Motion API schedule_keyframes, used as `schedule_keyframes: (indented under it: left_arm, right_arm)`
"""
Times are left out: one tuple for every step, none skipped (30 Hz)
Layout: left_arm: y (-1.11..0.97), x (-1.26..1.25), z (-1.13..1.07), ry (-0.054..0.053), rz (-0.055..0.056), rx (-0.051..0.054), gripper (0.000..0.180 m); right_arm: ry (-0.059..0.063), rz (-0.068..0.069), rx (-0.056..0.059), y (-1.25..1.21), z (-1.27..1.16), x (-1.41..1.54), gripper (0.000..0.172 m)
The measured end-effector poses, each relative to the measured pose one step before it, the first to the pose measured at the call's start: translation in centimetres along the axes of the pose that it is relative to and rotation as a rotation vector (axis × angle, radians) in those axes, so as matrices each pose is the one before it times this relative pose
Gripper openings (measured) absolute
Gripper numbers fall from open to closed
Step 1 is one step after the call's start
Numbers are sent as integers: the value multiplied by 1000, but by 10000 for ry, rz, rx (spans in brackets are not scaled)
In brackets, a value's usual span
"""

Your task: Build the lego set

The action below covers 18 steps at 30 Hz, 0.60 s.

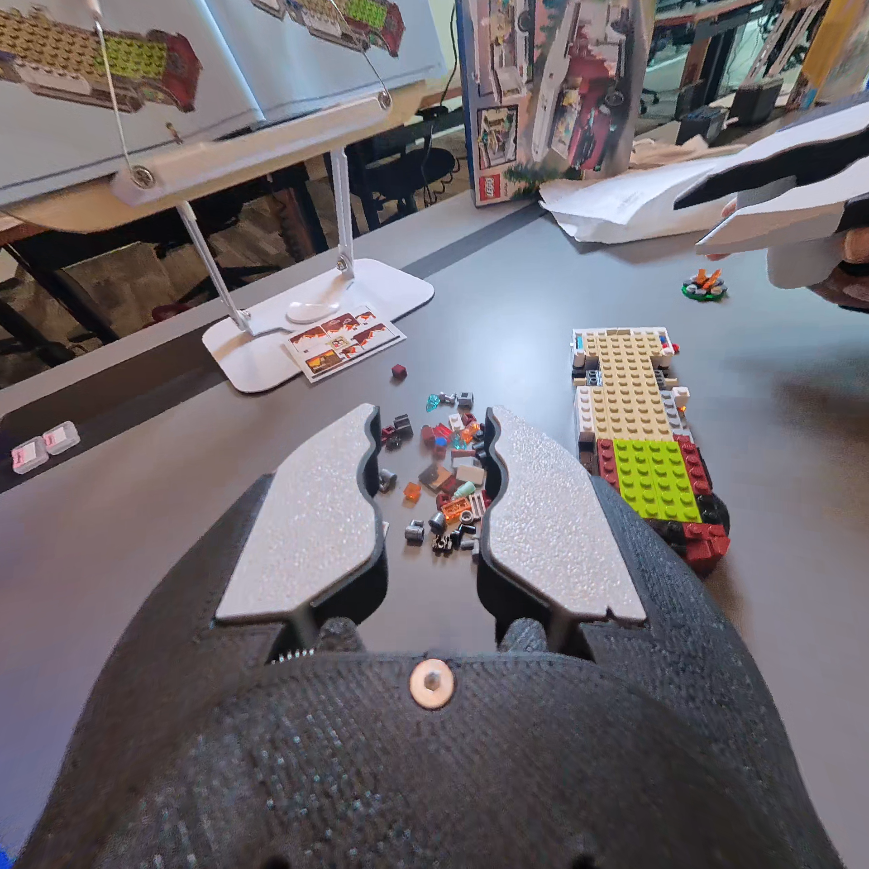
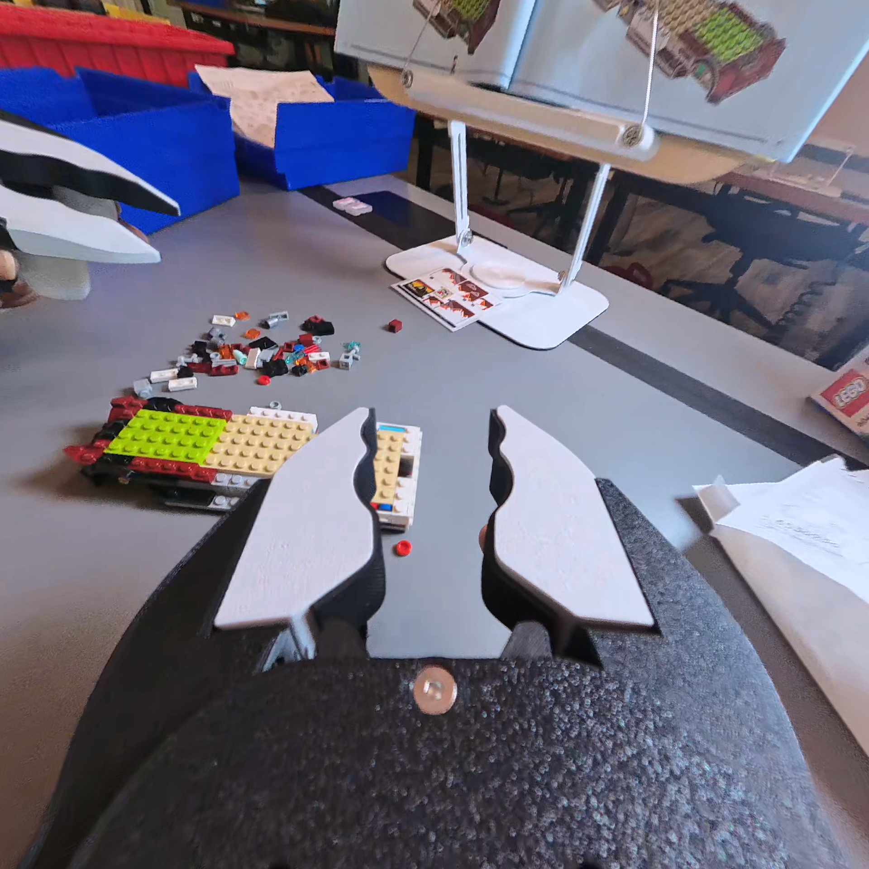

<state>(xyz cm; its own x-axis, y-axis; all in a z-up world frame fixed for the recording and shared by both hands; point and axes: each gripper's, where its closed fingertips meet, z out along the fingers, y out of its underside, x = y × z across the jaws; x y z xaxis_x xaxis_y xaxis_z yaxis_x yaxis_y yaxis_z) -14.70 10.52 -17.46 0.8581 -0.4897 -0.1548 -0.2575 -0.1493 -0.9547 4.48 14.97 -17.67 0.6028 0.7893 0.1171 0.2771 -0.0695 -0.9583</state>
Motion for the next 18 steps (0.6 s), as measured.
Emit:
schedule_keyframes:
  left_arm:
    - [468, 198, 229, 125, 38, -128, 44]
    - [374, 241, 216, 167, -19, -121, 46]
    - [264, 164, 188, 125, -50, -107, 48]
    - [168, 134, 145, 97, -45, -68, 50]
    - [71, 104, 94, 67, -10, -37, 52]
    - [39, 63, 56, 33, 37, -20, 53]
    - [11, 28, 8, 5, 58, -11, 53]
    - [-13, -11, -16, -7, 46, 3, 54]
    - [2, 2, -29, 7, 32, -16, 55]
    - [0, -61, -42, -21, 15, -14, 56]
    - [-6, -110, -44, -34, 6, -2, 56]
    - [35, -132, -30, -30, -8, -9, 57]
    - [36, -138, -10, -30, -24, -3, 57]
    - [51, -106, 11, 3, -29, -12, 57]
    - [96, -39, 30, 37, -27, -45, 57]
    - [67, -15, 18, 28, -13, -31, 57]
    - [54, 88, 16, 66, 10, -27, 56]
    - [55, 165, 24, 88, 8, -38, 56]
  right_arm:
    - [-86, -14, -158, 411, 237, -190, 49]
    - [-84, -1, -139, 354, 208, -174, 52]
    - [-68, -4, -126, 300, 164, -136, 54]
    - [-52, -32, -97, 238, 142, -124, 56]
    - [-44, -77, -84, 199, 97, -141, 57]
    - [-10, -115, -83, 166, 79, -97, 58]
    - [0, -122, -48, 99, 58, -97, 60]
    - [-24, -88, -37, 69, 37, -109, 60]
    - [-35, -42, -47, 65, 32, -110, 62]
    - [-29, -33, -25, 54, 25, -115, 62]
    - [-13, -36, -19, 41, 7, -102, 63]
    - [-11, -30, -31, 84, 15, -101, 63]
    - [-16, -19, -38, 91, 27, -90, 64]
    - [-37, -22, -30, 80, 38, -107, 64]
    - [-42, -41, -24, 49, 38, -109, 65]
    - [-22, -60, -21, 31, 50, -66, 65]
    - [-2, -60, -20, 27, 38, -19, 65]
    - [-3, -38, -20, 30, 36, -22, 65]
